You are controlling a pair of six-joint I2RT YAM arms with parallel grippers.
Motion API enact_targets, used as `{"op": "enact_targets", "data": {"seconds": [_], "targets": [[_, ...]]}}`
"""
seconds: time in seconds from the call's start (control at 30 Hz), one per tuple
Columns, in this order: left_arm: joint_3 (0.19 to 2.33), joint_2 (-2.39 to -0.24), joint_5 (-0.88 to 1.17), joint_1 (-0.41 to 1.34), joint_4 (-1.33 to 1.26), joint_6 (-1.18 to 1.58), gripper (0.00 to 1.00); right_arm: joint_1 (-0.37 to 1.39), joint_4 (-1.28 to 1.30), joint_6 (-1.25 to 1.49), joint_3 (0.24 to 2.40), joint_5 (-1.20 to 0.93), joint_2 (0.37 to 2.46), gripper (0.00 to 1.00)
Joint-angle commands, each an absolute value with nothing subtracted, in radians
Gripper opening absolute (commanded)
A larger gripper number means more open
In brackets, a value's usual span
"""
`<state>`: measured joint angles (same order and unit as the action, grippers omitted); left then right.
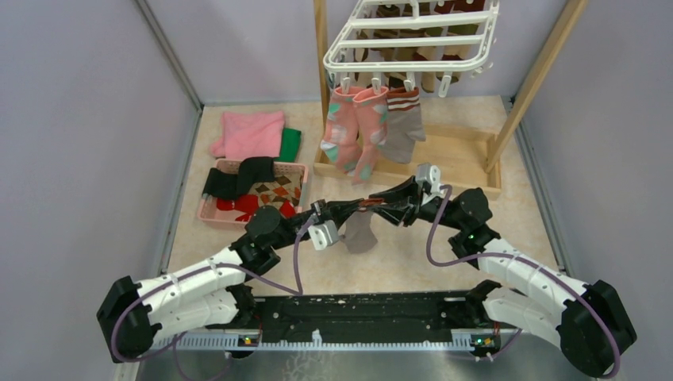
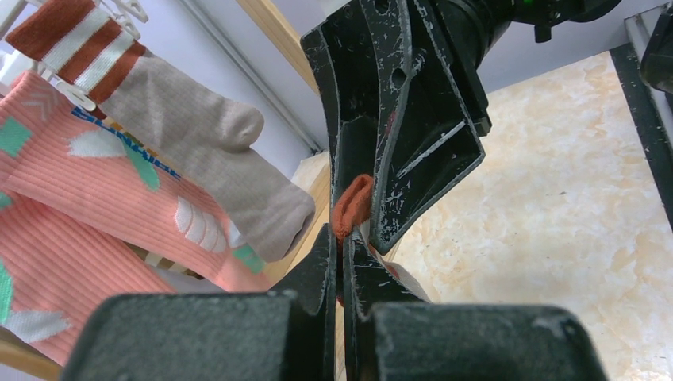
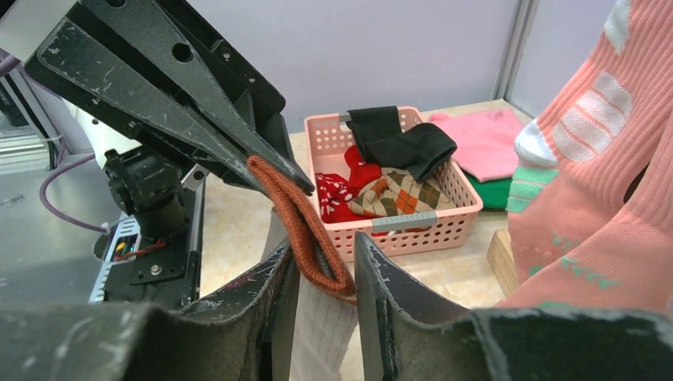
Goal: Clip the socks to the hanger
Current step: Open the clamp at the hanger.
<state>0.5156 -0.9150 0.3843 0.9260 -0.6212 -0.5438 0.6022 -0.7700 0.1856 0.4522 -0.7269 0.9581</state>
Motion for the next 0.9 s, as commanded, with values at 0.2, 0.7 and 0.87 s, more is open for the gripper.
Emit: {"op": "enact_targets", "data": {"seconds": [0.2, 0.7, 0.87], "targets": [[0.517, -0.951, 0.319, 0.942, -0.707, -0.541, 0.0, 0.637, -0.718, 0.171, 0.515, -0.691, 0.961, 0.13], [0.529, -0.913, 0.275, 0.942, -0.602, -0.488, 0.39, 0.64, -0.577, 0.037, 0.511, -0.543, 0.875, 0.0], [0.567, -0.817, 0.267, 0.939, -0.381, -0.45, 0.99, 0.639, -0.522, -0.187, 0.484, -0.553, 0.806, 0.0]]}}
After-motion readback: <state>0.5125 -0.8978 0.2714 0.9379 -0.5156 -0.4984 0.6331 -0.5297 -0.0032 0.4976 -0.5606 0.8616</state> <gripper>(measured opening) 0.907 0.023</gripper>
